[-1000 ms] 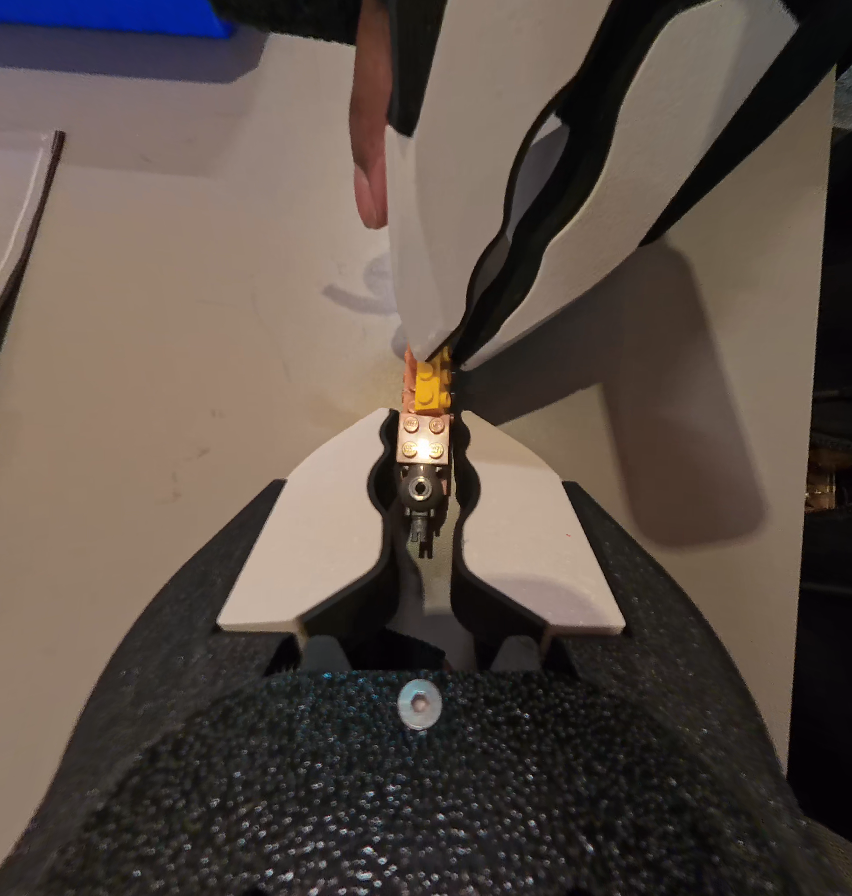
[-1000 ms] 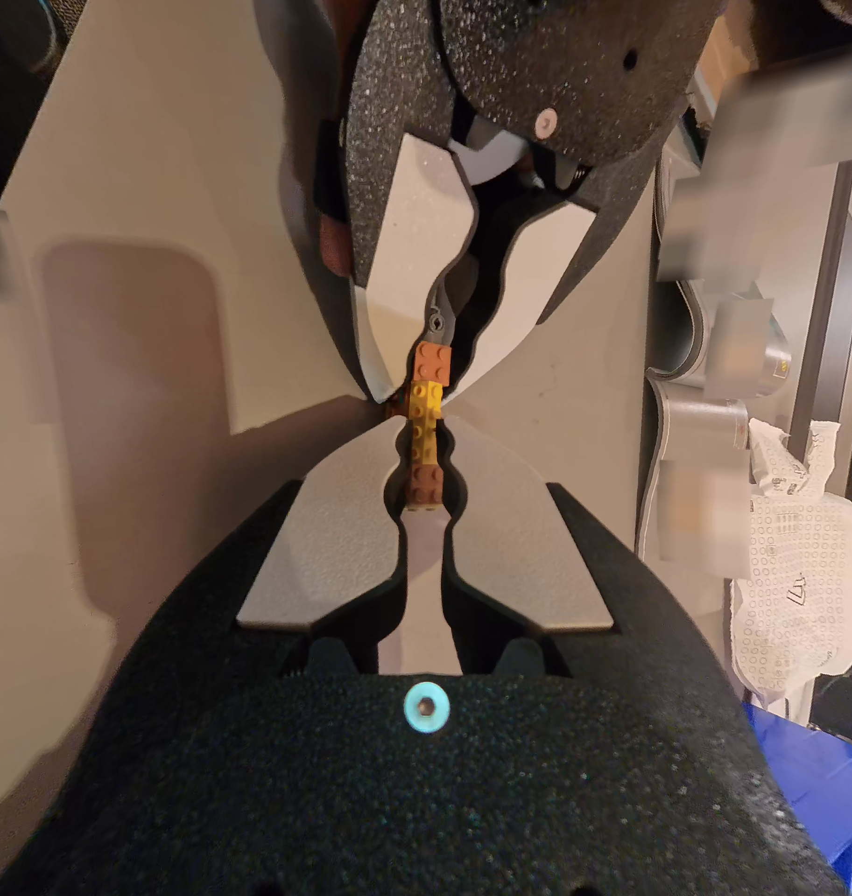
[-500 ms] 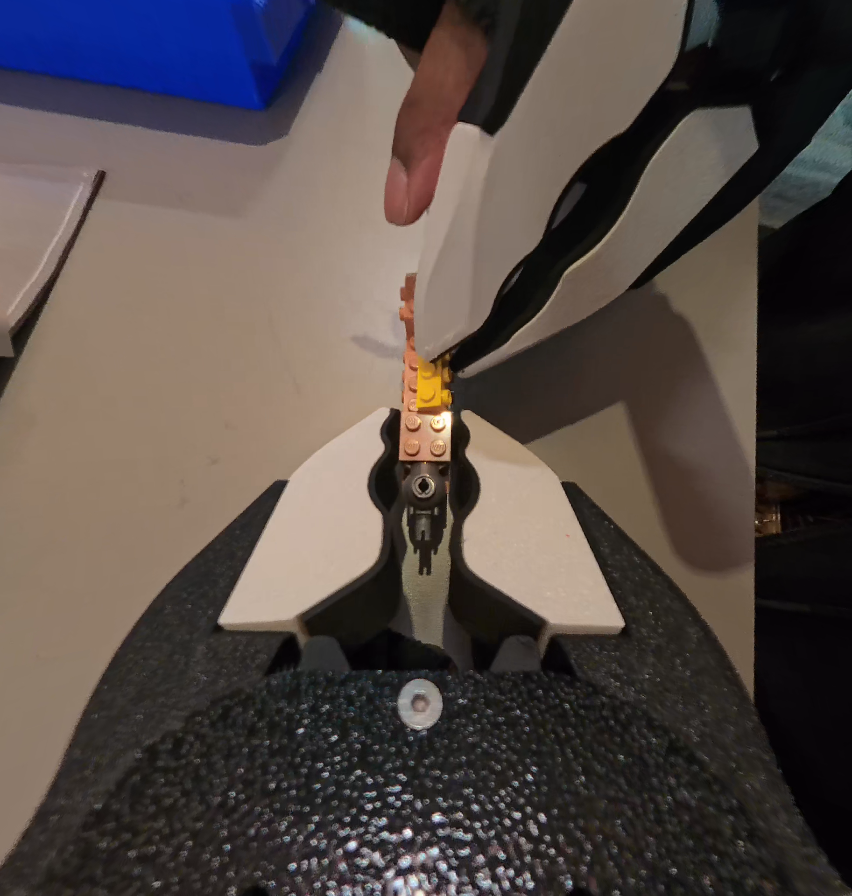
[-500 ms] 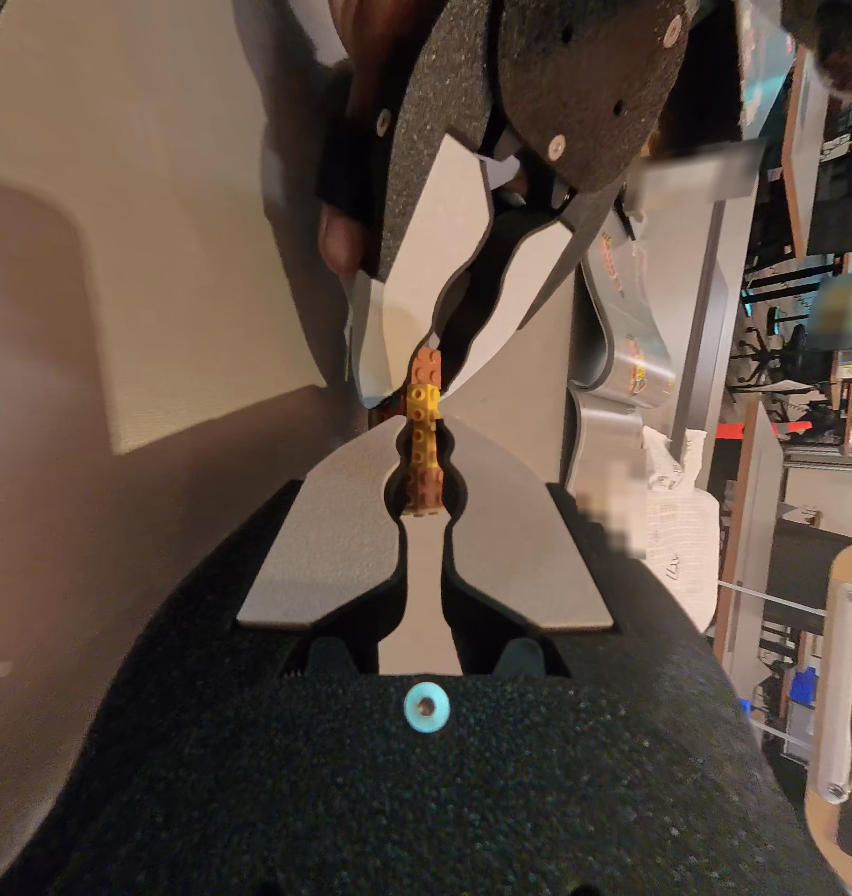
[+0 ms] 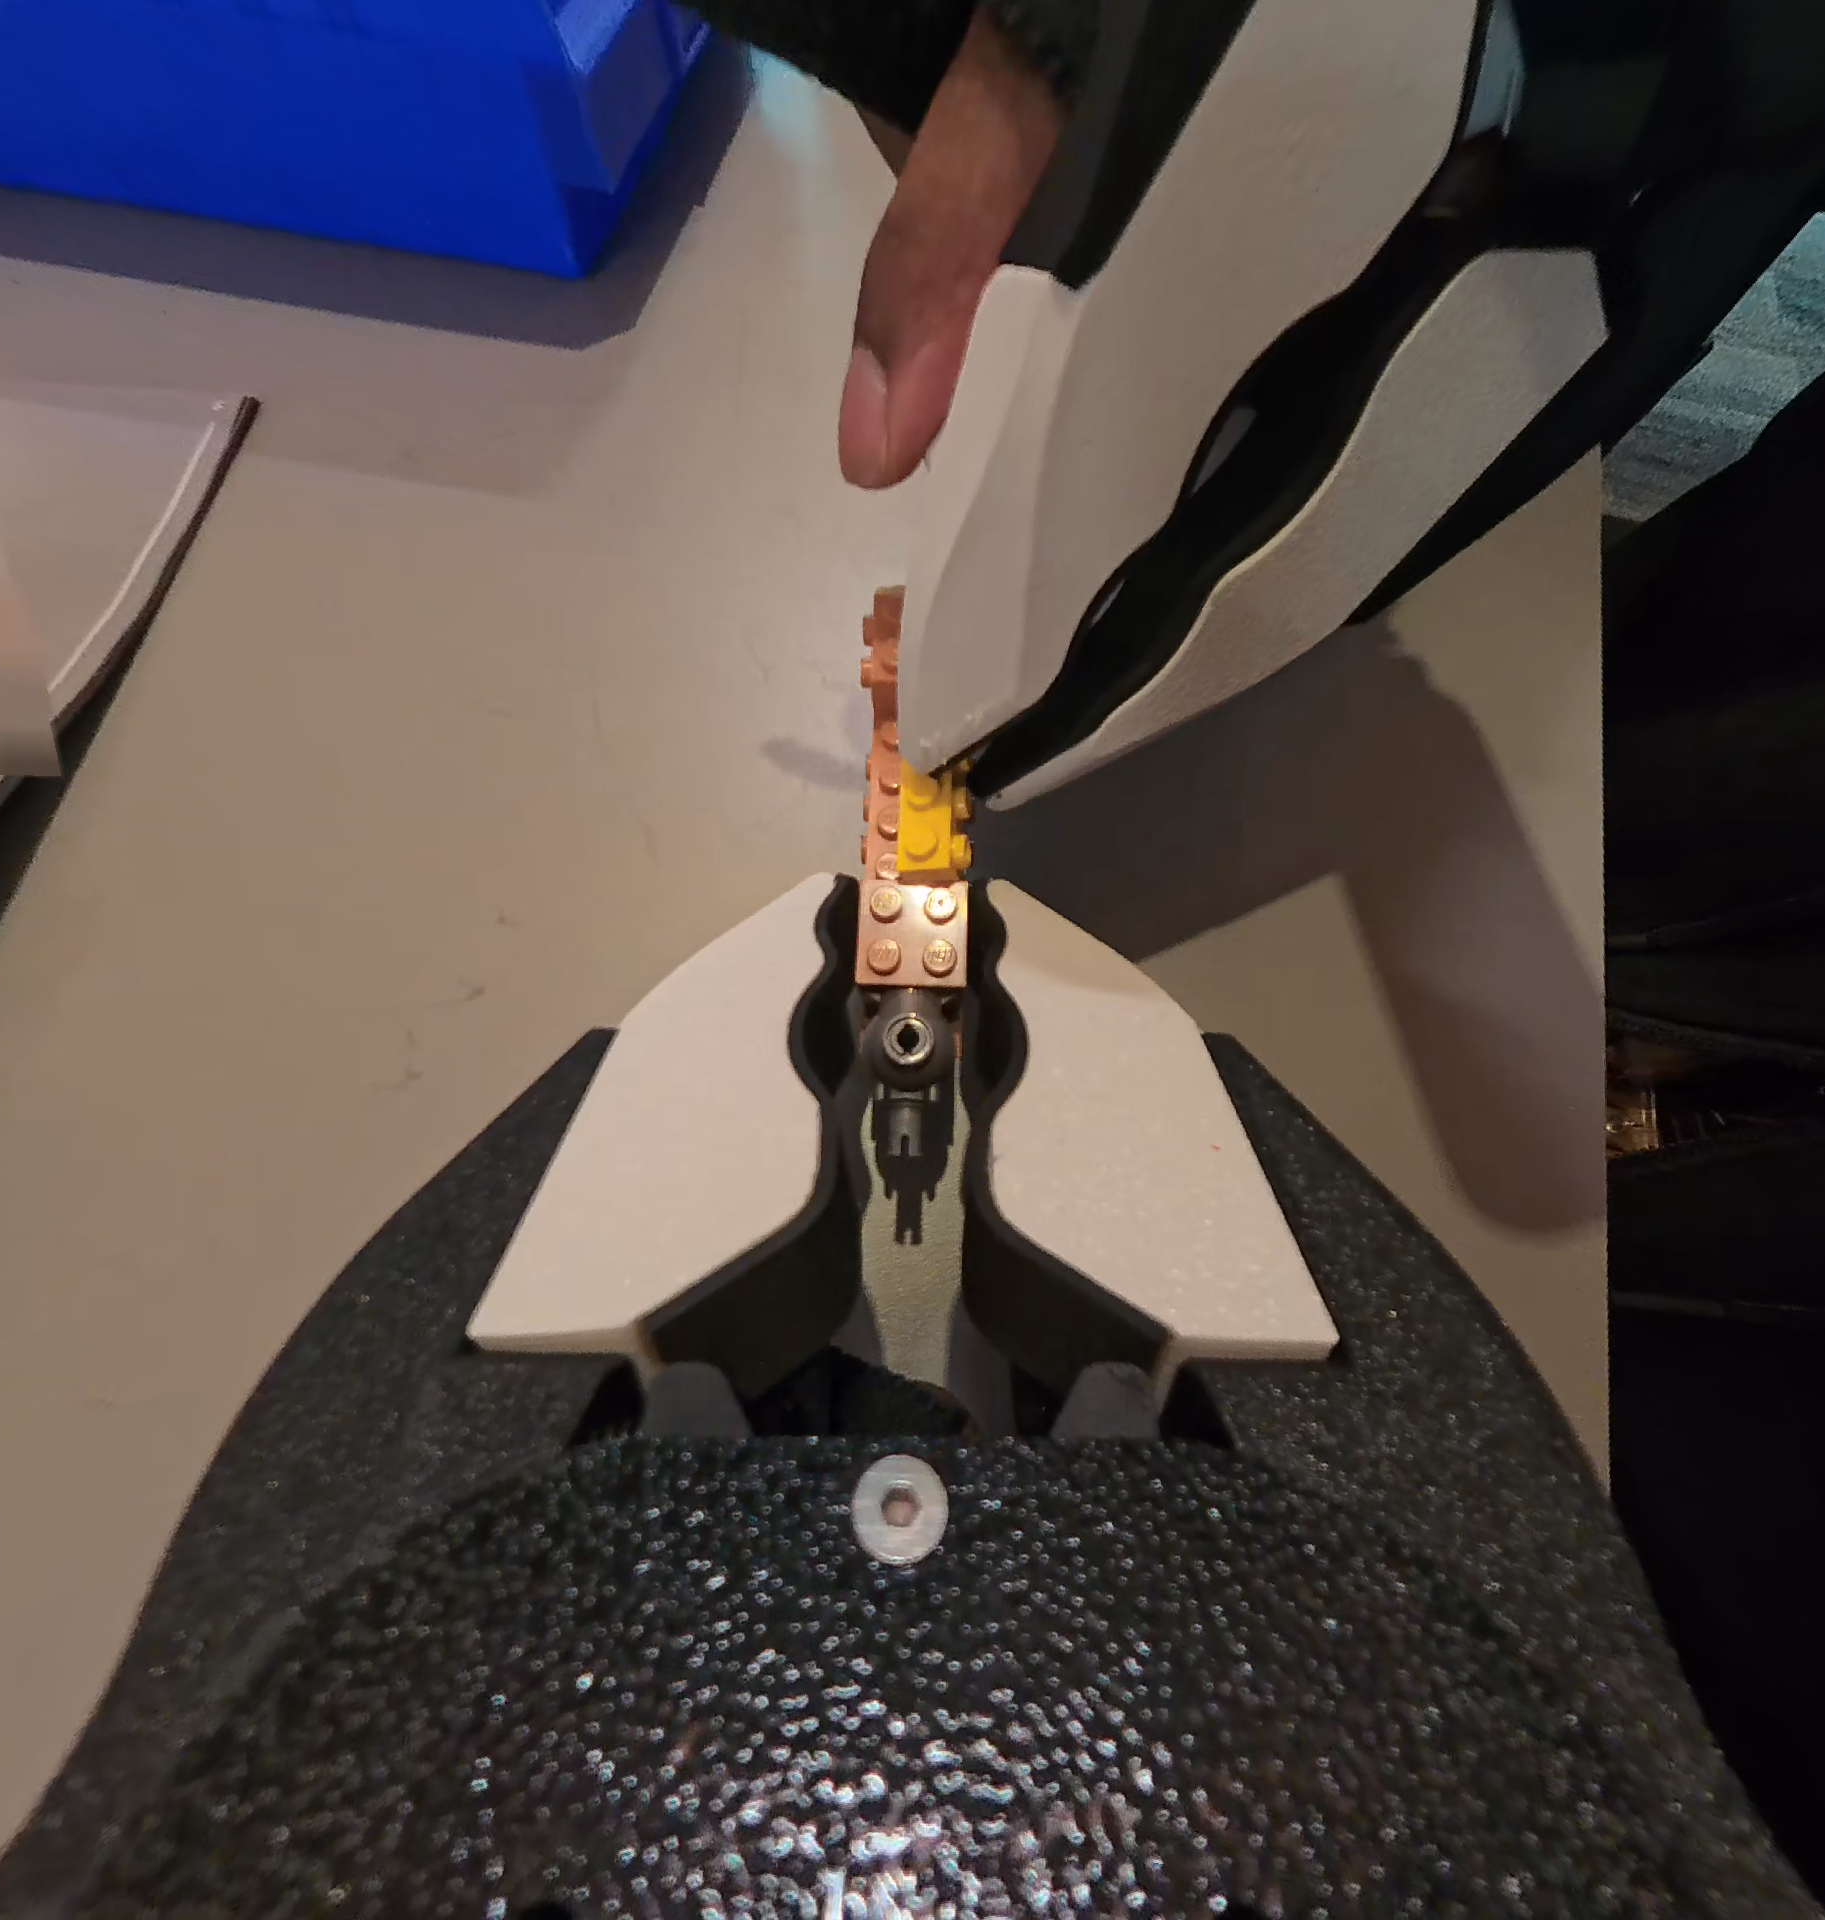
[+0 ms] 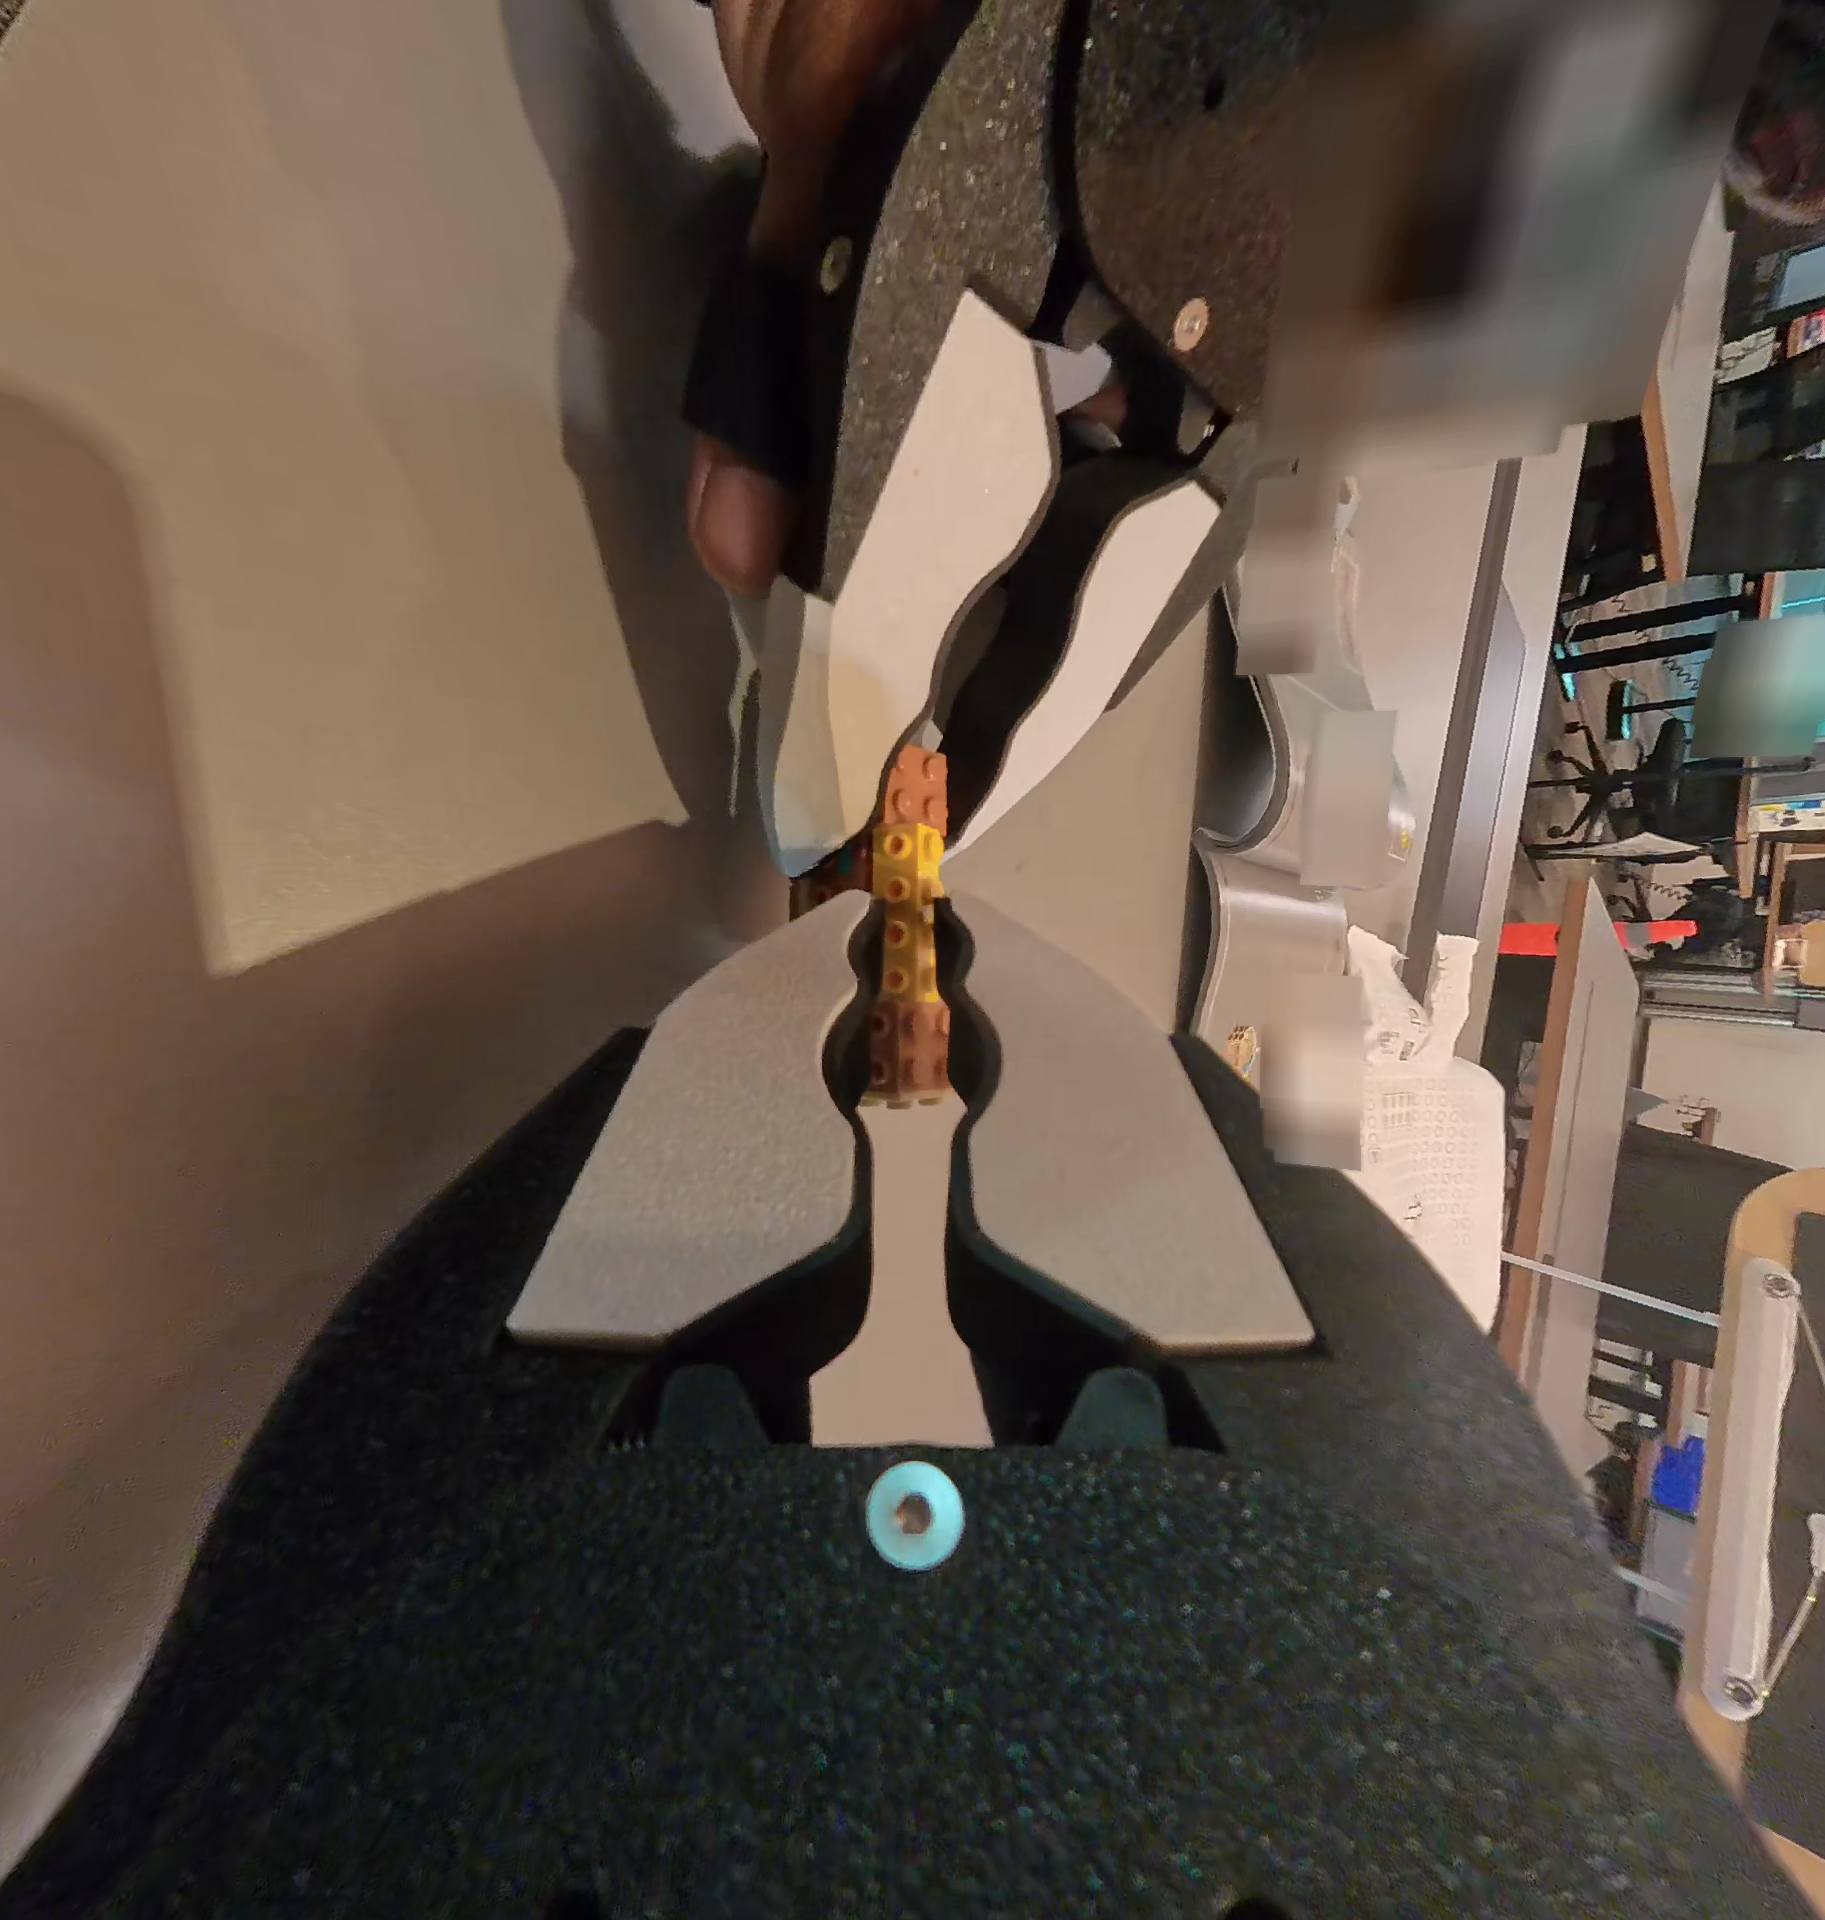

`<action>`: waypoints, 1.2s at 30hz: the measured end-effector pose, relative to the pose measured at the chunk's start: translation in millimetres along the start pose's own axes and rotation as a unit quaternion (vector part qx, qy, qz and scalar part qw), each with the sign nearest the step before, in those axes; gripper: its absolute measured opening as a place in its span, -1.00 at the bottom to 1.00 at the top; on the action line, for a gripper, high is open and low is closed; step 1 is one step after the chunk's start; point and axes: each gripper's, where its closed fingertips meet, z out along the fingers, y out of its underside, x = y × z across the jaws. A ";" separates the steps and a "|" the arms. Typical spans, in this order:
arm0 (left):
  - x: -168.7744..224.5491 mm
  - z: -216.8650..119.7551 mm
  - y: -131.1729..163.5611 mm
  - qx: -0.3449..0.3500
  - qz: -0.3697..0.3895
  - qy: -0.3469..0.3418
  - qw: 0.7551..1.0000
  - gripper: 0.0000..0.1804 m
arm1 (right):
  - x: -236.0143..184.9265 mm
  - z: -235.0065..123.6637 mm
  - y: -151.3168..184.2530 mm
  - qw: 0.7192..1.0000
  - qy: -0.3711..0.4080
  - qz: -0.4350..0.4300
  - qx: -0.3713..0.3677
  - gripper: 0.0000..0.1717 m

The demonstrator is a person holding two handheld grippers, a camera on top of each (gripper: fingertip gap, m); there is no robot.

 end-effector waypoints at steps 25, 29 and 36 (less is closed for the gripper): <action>-4.0 -12.4 -11.5 0.023 -0.004 0.000 1.000 -0.79 | 13.5 -3.9 -7.4 0.998 0.048 -0.036 0.017 -0.82; -4.1 -12.8 -12.1 0.023 -0.003 0.000 1.000 -0.79 | 13.6 -4.3 -7.9 0.998 0.047 -0.035 0.020 -0.82; -3.2 -13.5 -13.3 0.023 -0.001 0.002 1.000 -0.78 | 13.2 -5.7 -8.8 0.998 0.044 -0.038 0.029 -0.82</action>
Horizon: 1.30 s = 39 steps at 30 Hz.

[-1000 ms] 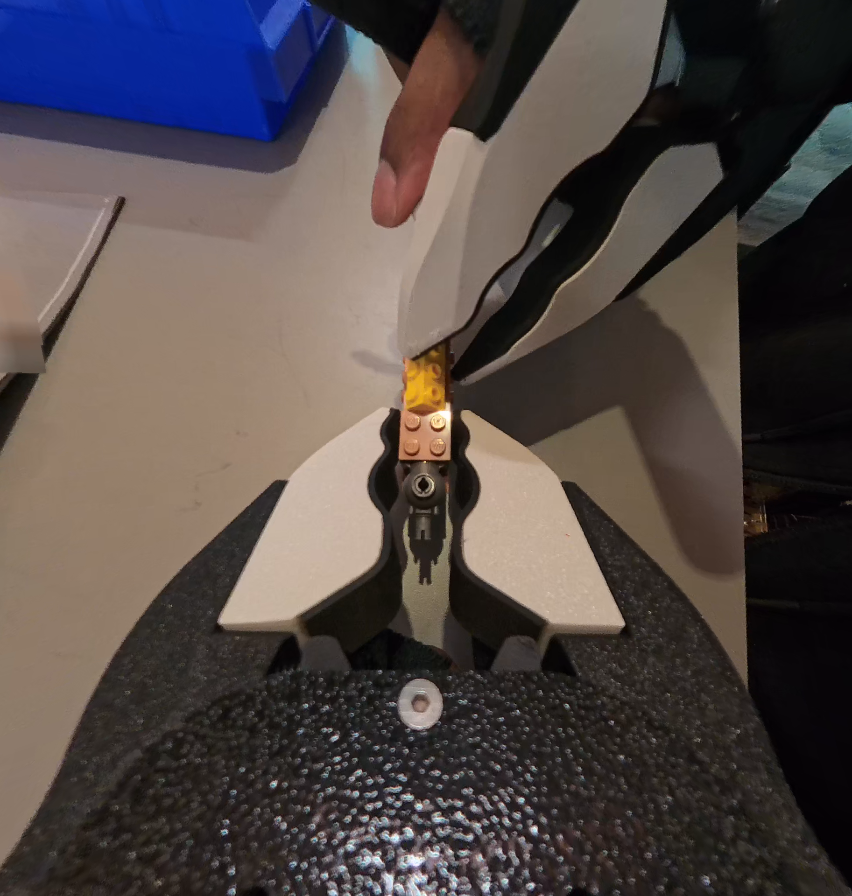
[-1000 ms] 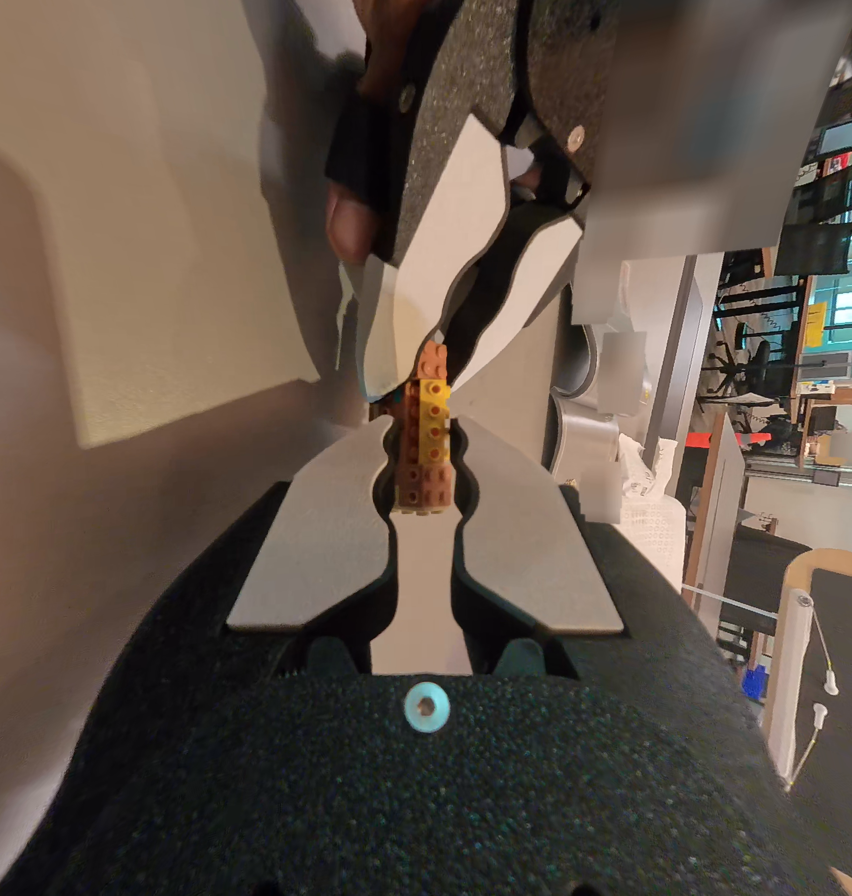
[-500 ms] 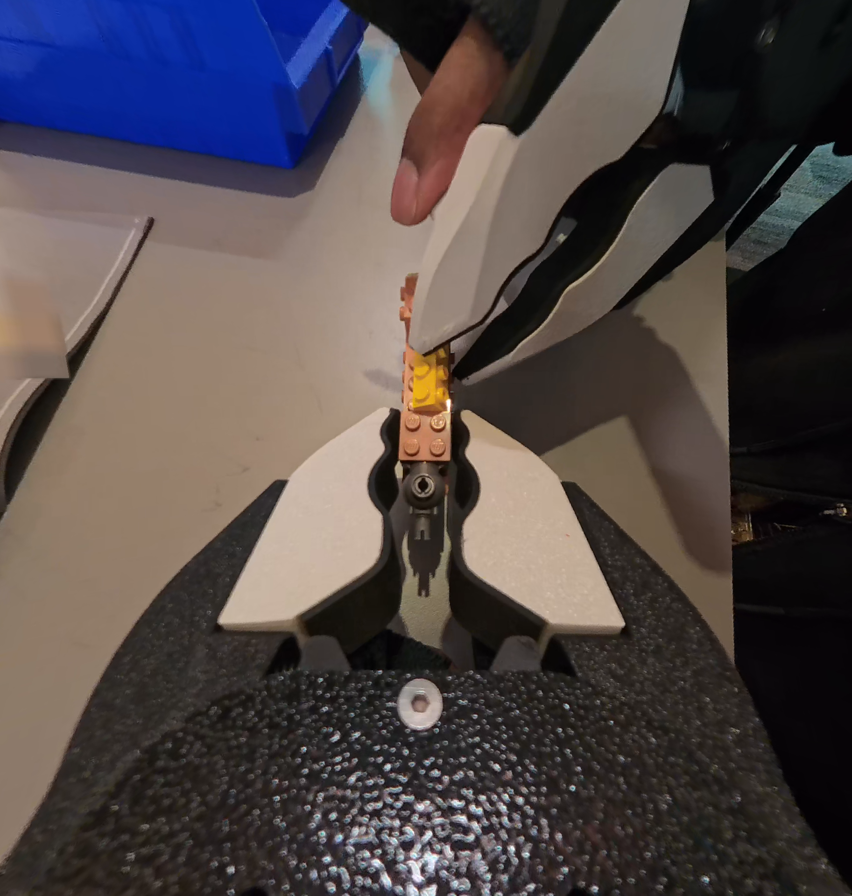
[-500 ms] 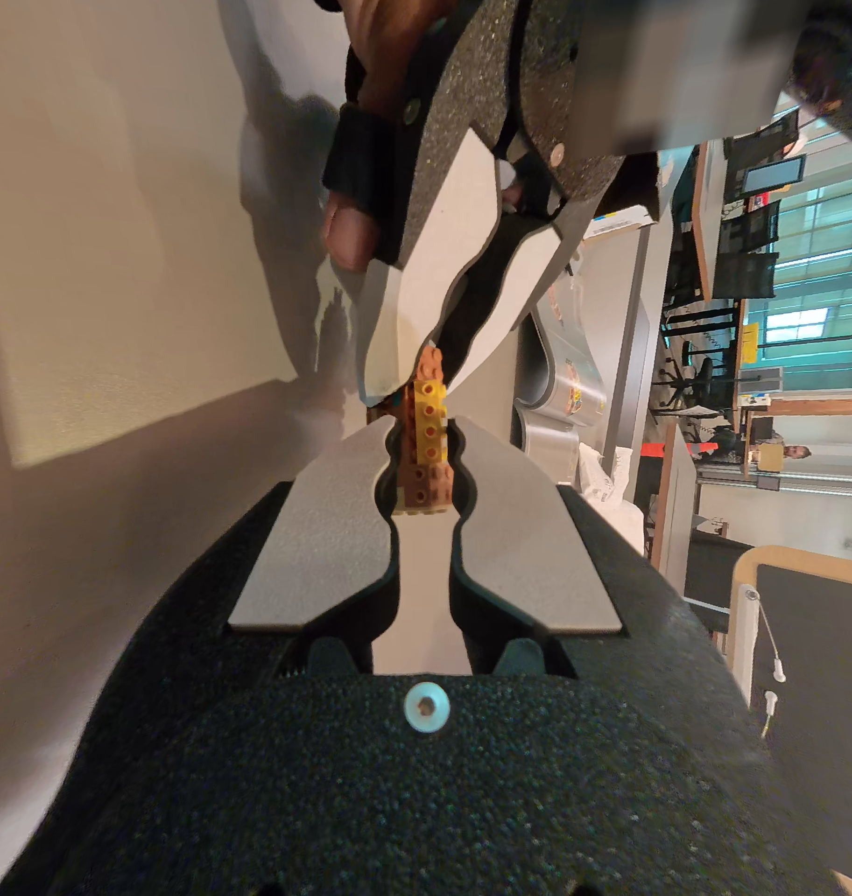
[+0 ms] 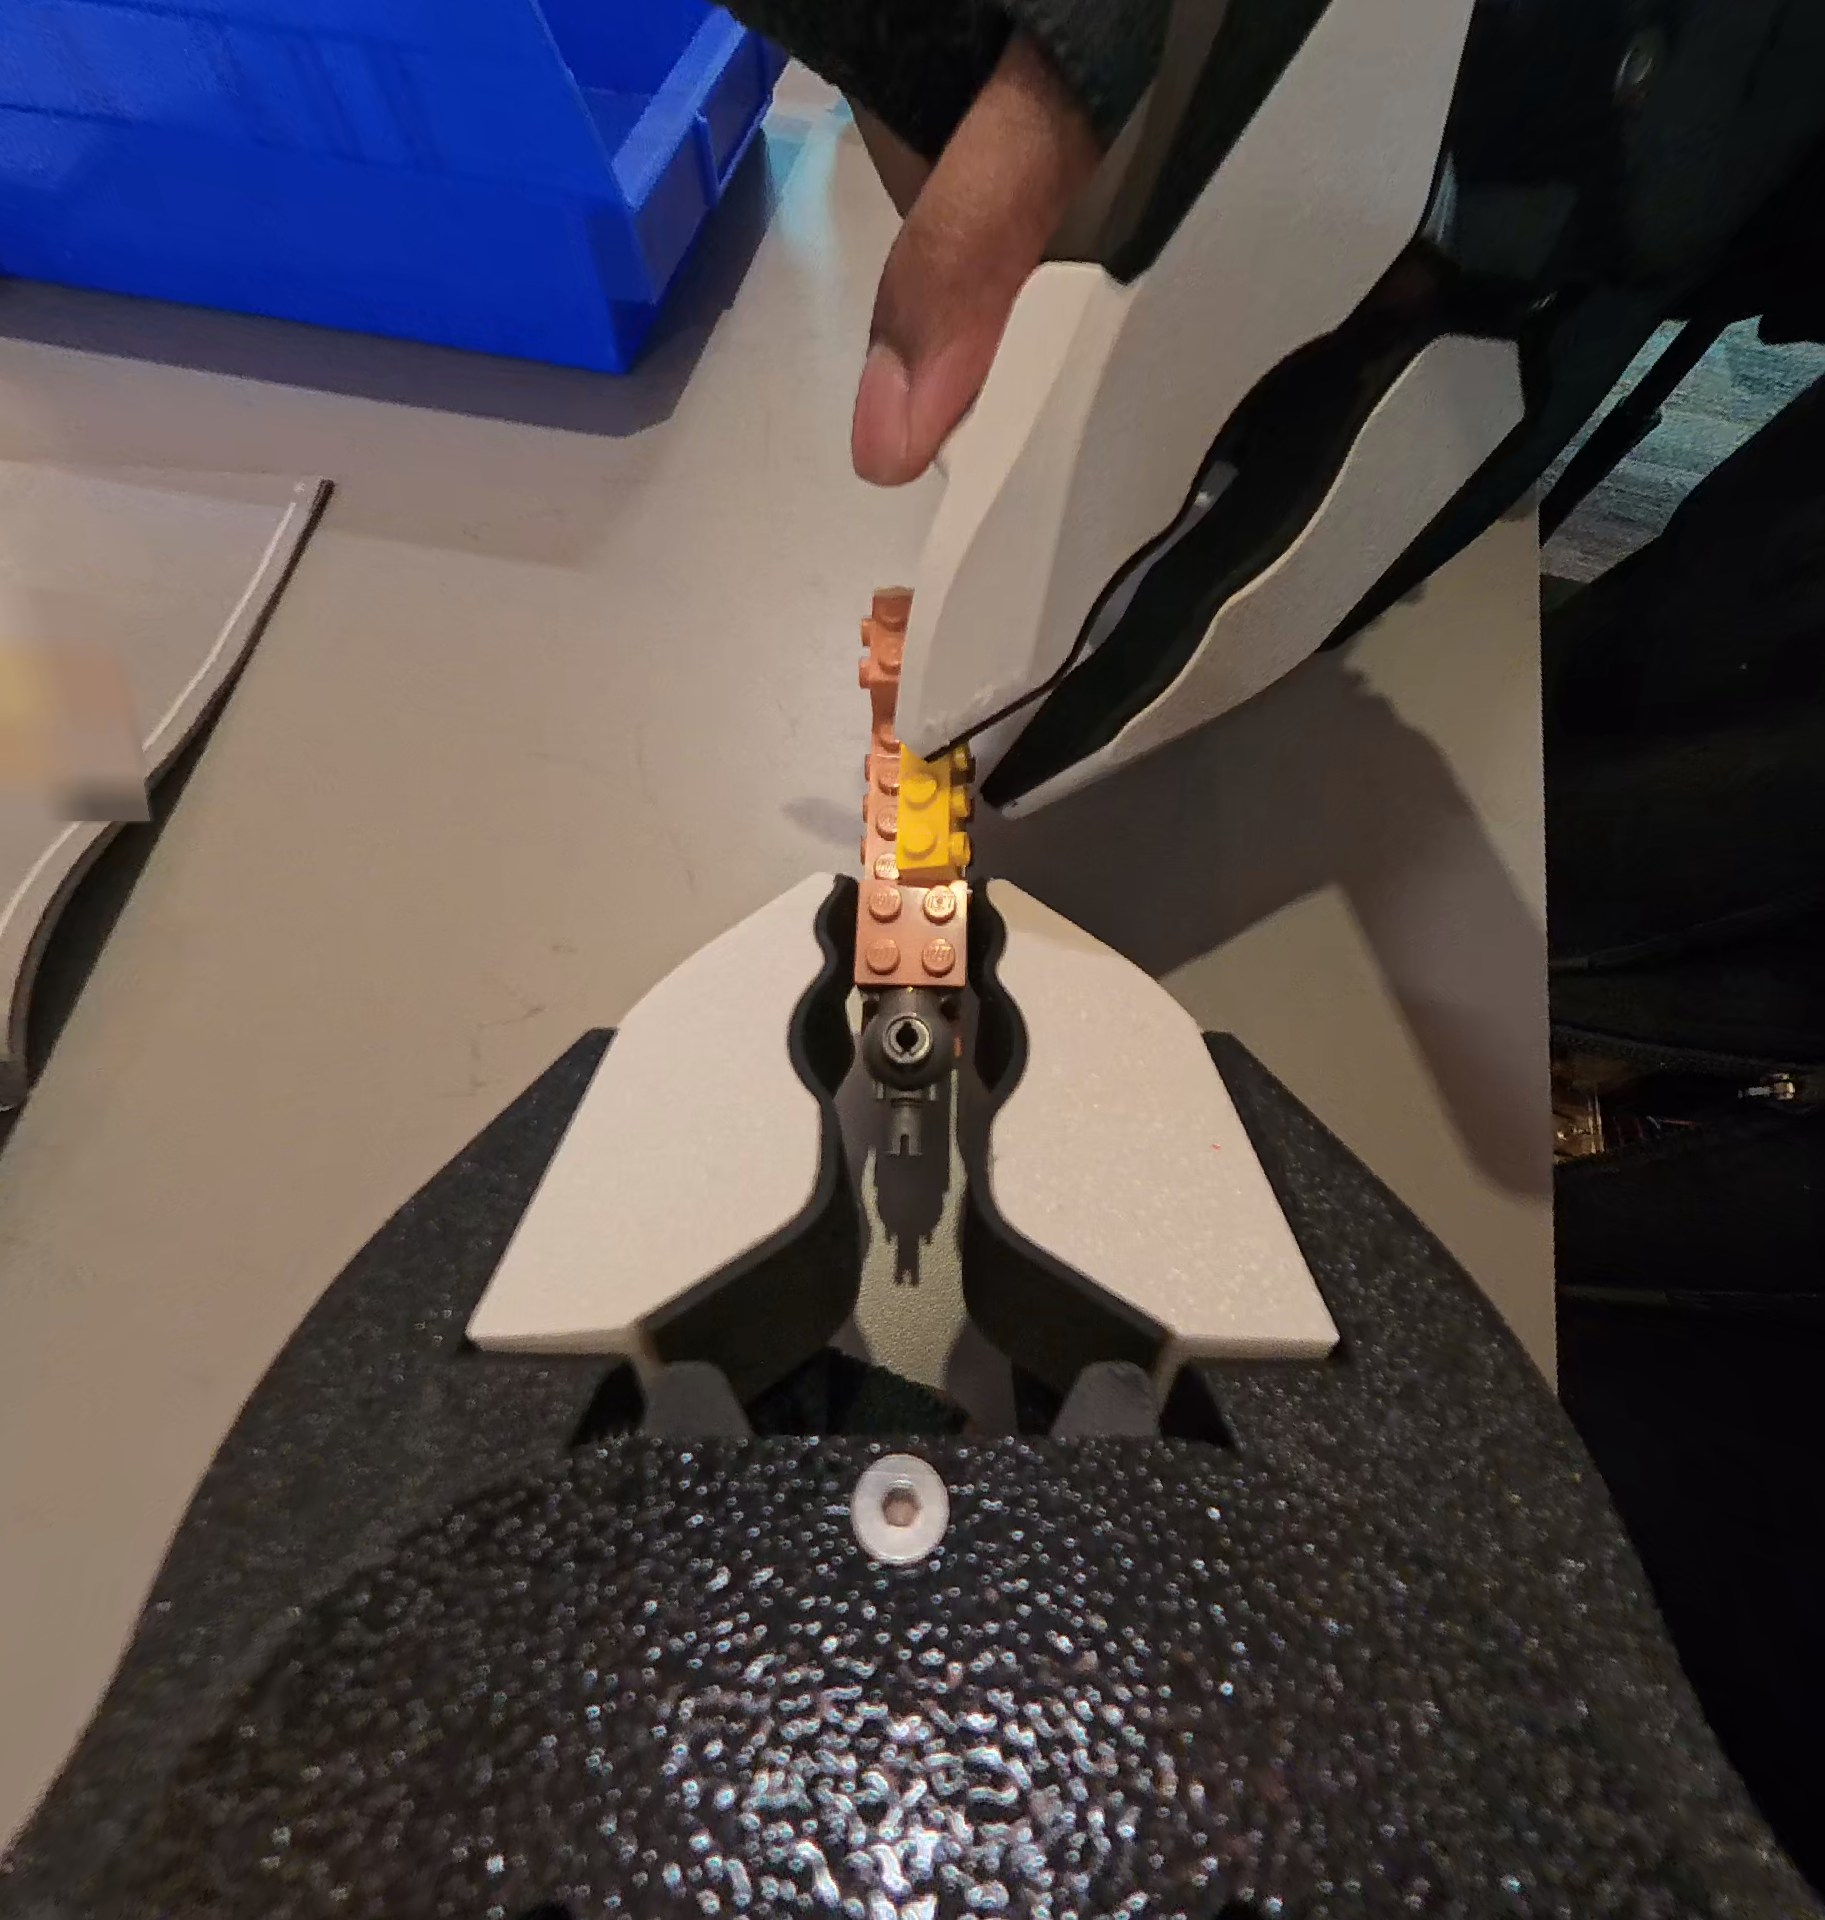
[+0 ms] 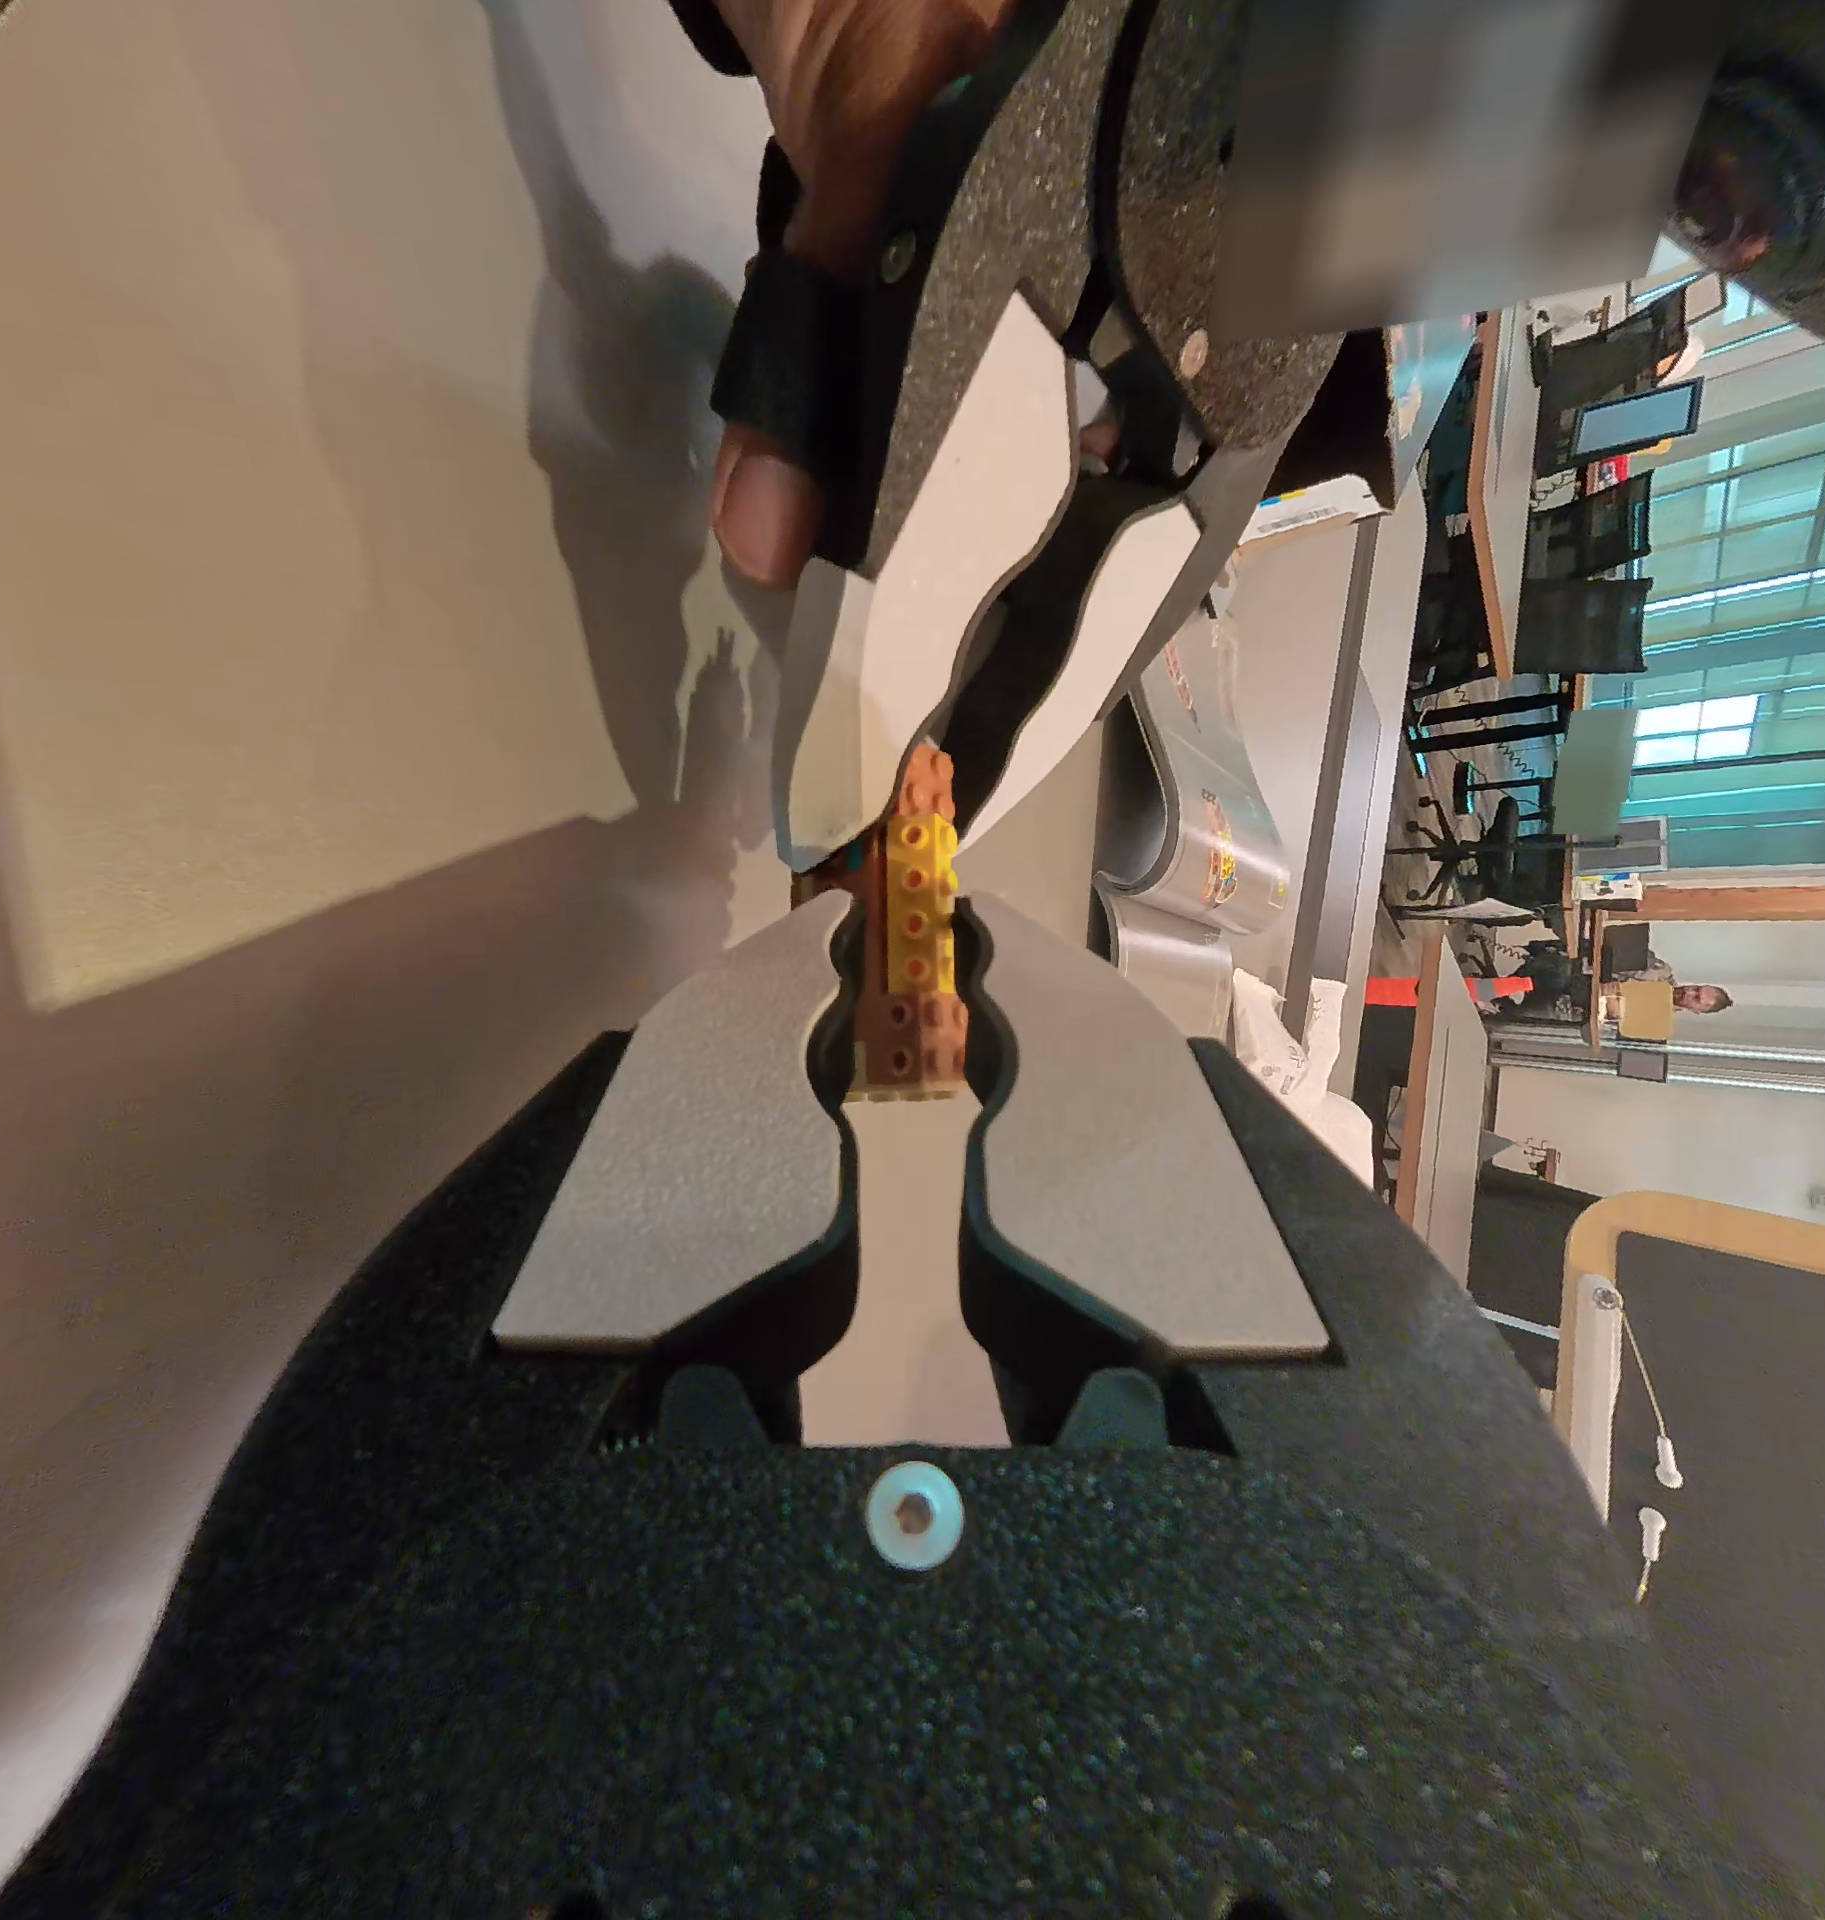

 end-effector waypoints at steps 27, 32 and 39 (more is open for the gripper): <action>-0.1 -5.4 -5.4 -0.002 0.031 -0.010 0.999 -0.78 | 7.4 -4.9 -5.1 0.999 0.028 -0.044 0.017 -0.79; -0.5 -7.4 -5.8 -0.005 0.031 -0.008 0.999 -0.78 | 13.9 -11.7 -5.6 0.998 0.041 -0.037 0.027 -0.66; -2.5 -14.3 -9.5 -0.005 0.019 0.001 1.000 -0.78 | 19.1 -19.1 2.4 0.989 0.106 -0.096 0.031 -0.38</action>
